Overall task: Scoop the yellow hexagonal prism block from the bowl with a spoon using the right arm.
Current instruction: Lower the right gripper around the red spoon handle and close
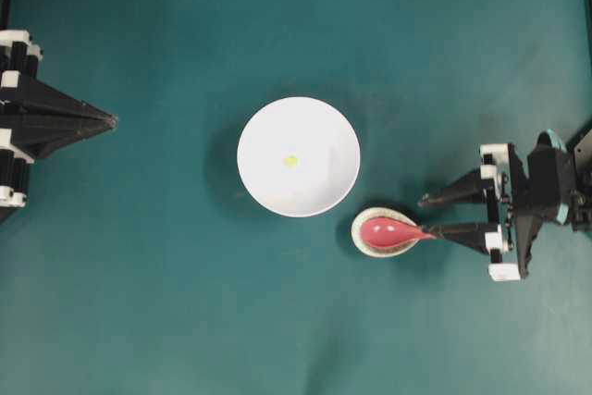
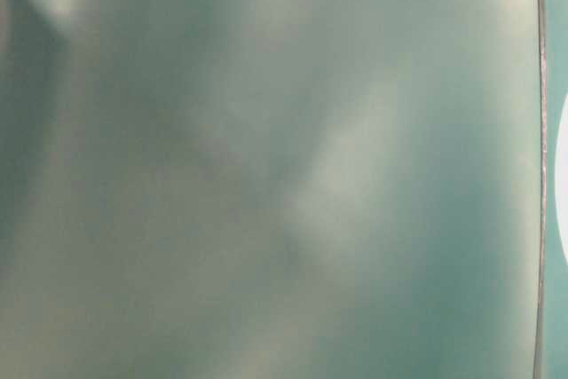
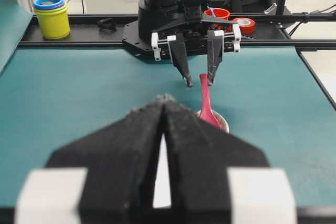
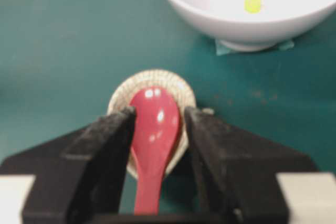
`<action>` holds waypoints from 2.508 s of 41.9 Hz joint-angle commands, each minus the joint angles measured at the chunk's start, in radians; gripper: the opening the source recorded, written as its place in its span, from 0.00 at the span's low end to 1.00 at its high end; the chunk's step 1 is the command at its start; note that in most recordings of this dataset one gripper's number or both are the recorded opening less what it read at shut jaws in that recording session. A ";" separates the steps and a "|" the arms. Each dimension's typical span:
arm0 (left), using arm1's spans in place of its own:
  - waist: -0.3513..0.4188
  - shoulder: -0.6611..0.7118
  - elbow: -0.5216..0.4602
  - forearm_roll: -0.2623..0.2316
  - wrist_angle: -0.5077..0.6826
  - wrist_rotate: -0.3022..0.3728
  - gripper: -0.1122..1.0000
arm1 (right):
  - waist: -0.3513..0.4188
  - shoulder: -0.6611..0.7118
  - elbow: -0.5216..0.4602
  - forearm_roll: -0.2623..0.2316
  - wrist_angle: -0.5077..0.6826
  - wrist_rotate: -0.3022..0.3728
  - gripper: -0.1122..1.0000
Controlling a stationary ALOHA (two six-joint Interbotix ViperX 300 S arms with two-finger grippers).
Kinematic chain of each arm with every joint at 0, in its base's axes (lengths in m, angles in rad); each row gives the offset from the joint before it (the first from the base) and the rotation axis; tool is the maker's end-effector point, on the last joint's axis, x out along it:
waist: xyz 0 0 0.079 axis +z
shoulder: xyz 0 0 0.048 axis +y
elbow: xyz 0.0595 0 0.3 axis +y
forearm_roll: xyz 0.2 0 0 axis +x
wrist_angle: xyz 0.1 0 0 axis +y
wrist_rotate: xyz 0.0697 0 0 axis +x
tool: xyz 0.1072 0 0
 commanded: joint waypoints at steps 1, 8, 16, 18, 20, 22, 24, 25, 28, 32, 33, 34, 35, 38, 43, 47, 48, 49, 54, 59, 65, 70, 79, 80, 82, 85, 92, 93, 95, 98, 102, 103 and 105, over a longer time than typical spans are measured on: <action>0.000 0.005 -0.017 0.002 -0.002 0.000 0.10 | 0.023 0.014 -0.012 0.021 -0.015 0.000 0.53; 0.000 0.003 -0.017 0.003 0.003 0.000 0.10 | 0.046 0.054 -0.014 0.032 -0.018 0.038 0.53; 0.000 0.003 -0.015 0.003 0.009 0.000 0.10 | 0.060 0.089 -0.008 0.032 -0.025 0.080 0.53; 0.000 0.005 -0.017 0.003 0.011 0.000 0.10 | 0.061 0.097 -0.009 0.032 -0.025 0.087 0.53; 0.000 0.005 -0.015 0.003 0.014 -0.002 0.10 | 0.063 0.101 -0.009 0.032 -0.025 0.092 0.53; 0.000 0.005 -0.017 0.003 0.015 -0.002 0.10 | 0.064 0.109 -0.009 0.034 -0.025 0.095 0.53; 0.000 0.005 -0.017 0.003 0.017 -0.002 0.10 | 0.064 0.114 -0.009 0.035 -0.025 0.095 0.53; 0.000 0.005 -0.017 0.002 0.017 -0.002 0.10 | 0.064 0.117 -0.009 0.035 -0.023 0.095 0.53; 0.000 0.005 -0.017 0.002 0.018 -0.002 0.10 | 0.064 0.118 -0.008 0.037 -0.025 0.095 0.53; 0.000 0.005 -0.015 0.003 0.018 -0.002 0.10 | 0.064 0.118 -0.005 0.037 -0.021 0.095 0.53; 0.000 0.006 -0.015 0.003 0.018 -0.002 0.10 | 0.064 0.117 -0.005 0.037 -0.020 0.095 0.53; 0.000 0.006 -0.015 0.003 0.018 -0.002 0.10 | 0.064 0.118 -0.005 0.037 -0.020 0.095 0.53; 0.000 0.006 -0.015 0.003 0.018 -0.002 0.10 | 0.064 0.118 -0.003 0.037 -0.020 0.095 0.53; -0.002 0.008 -0.015 0.003 0.017 -0.002 0.10 | 0.064 0.117 -0.003 0.037 -0.018 0.095 0.53; 0.000 0.009 -0.015 0.003 0.018 -0.003 0.10 | 0.064 0.118 -0.003 0.037 -0.017 0.095 0.53; 0.000 0.009 -0.015 0.002 0.018 -0.002 0.10 | 0.067 0.118 -0.002 0.037 -0.011 0.095 0.53; 0.000 0.009 -0.015 0.003 0.018 -0.002 0.10 | 0.069 0.118 -0.002 0.037 -0.009 0.095 0.53; 0.000 0.009 -0.015 0.003 0.018 -0.002 0.10 | 0.069 0.118 -0.002 0.037 -0.008 0.095 0.53; 0.000 0.009 -0.015 0.002 0.023 -0.002 0.10 | 0.072 0.118 0.000 0.037 -0.009 0.095 0.53; 0.000 0.009 -0.015 0.003 0.028 -0.002 0.10 | 0.072 0.118 0.002 0.037 -0.008 0.095 0.53; 0.000 0.009 -0.015 0.003 0.028 -0.002 0.10 | 0.072 0.118 0.003 0.037 -0.008 0.095 0.53; 0.000 0.009 -0.015 0.002 0.026 -0.002 0.10 | 0.072 0.118 0.003 0.037 0.000 0.092 0.53; 0.000 0.009 -0.015 0.003 0.028 -0.002 0.10 | 0.072 0.118 0.003 0.035 0.006 0.084 0.53; 0.000 0.011 -0.015 0.003 0.028 -0.002 0.10 | 0.072 0.118 0.003 0.037 0.006 0.084 0.53; 0.000 0.011 -0.015 0.003 0.028 -0.002 0.10 | 0.072 0.118 0.003 0.037 0.006 0.083 0.53; 0.000 0.011 -0.015 0.003 0.029 -0.002 0.10 | 0.072 0.118 0.003 0.037 0.006 0.083 0.53; 0.000 0.011 -0.015 0.003 0.032 -0.002 0.10 | 0.072 0.117 0.003 0.034 0.006 0.083 0.53; 0.000 0.011 -0.015 0.003 0.032 -0.002 0.10 | 0.072 0.118 0.003 0.035 0.006 0.083 0.53; 0.000 0.011 -0.015 0.003 0.032 -0.002 0.10 | 0.072 0.117 0.003 0.035 0.006 0.083 0.52; 0.000 0.011 -0.015 0.003 0.032 -0.002 0.10 | 0.072 0.117 0.000 0.034 0.006 0.083 0.48; 0.000 0.012 -0.015 0.003 0.032 -0.002 0.10 | 0.072 0.117 -0.002 0.034 0.003 0.083 0.32; 0.000 0.012 -0.015 0.003 0.032 -0.002 0.10 | 0.072 0.117 -0.002 0.034 0.003 0.083 0.29; 0.000 0.012 -0.015 0.002 0.032 -0.002 0.10 | 0.072 0.117 -0.003 0.032 0.005 0.083 0.29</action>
